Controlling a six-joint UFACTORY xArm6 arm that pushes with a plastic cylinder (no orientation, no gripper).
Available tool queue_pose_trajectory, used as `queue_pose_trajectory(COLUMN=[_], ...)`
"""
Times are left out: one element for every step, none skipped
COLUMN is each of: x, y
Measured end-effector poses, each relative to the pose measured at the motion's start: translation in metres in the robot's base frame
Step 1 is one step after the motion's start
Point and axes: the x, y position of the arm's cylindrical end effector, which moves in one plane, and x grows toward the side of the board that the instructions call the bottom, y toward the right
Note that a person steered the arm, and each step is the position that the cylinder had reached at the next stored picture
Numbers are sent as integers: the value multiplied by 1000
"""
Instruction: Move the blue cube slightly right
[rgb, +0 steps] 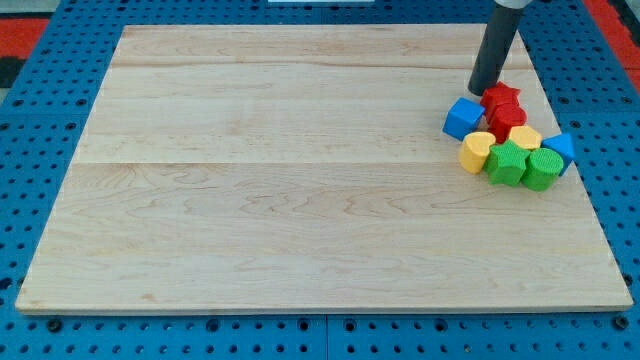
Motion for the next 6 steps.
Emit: queue_pose_trajectory(x=[4, 4, 1, 1, 13, 22], y=[0, -8, -37, -61, -64, -63])
